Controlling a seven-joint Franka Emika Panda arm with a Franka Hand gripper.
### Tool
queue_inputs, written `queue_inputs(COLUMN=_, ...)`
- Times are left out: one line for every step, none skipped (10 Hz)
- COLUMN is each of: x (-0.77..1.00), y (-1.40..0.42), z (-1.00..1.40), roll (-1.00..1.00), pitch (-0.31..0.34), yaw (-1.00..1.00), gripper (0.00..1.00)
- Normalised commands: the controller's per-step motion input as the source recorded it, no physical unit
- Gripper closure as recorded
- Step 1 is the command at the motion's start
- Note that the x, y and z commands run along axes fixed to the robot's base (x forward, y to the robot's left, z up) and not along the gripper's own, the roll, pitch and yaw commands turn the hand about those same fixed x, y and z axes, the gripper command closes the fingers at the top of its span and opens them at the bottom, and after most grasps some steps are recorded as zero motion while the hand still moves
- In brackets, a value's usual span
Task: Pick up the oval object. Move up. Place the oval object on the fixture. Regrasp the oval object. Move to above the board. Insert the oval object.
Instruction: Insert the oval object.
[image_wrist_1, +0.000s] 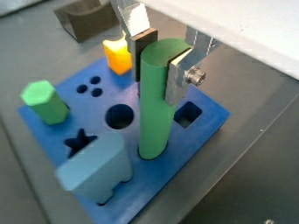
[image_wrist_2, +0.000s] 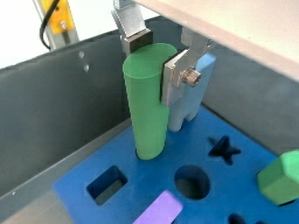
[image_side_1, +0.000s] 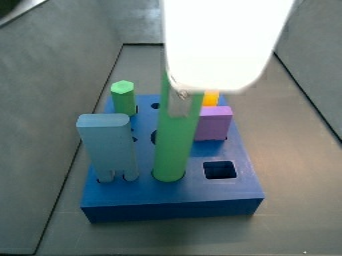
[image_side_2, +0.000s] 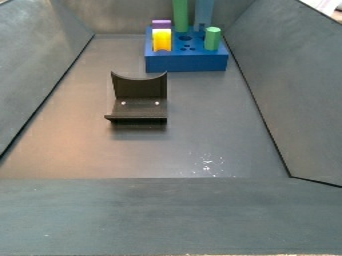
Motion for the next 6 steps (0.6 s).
queue_inputs(x=0.57, y=-0.03, z=-0.38, roll=0.00, pitch=-0.059, yaw=-0.03, gripper=1.00)
queue_inputs(x=0.45, y=-0.06, z=-0.48, roll=0.00, pitch=-0.054, yaw=-0.11, gripper=1.00)
queue_inputs(x=0.18, y=-0.15, z=-0.65, roll=0.08, pitch=-0.014, yaw=-0.21, gripper=1.00)
queue_inputs(x=0.00, y=0.00, z=0.00, roll=0.02, pitch=0.000, yaw=0.00, gripper=1.00)
queue_inputs(x=0.00, y=0.00, z=0.00, roll=0.01, pitch=0.000, yaw=0.00, gripper=1.00)
queue_inputs(x=0.00, y=0.00, z=0.00, roll=0.00, pitch=0.000, yaw=0.00, gripper=1.00)
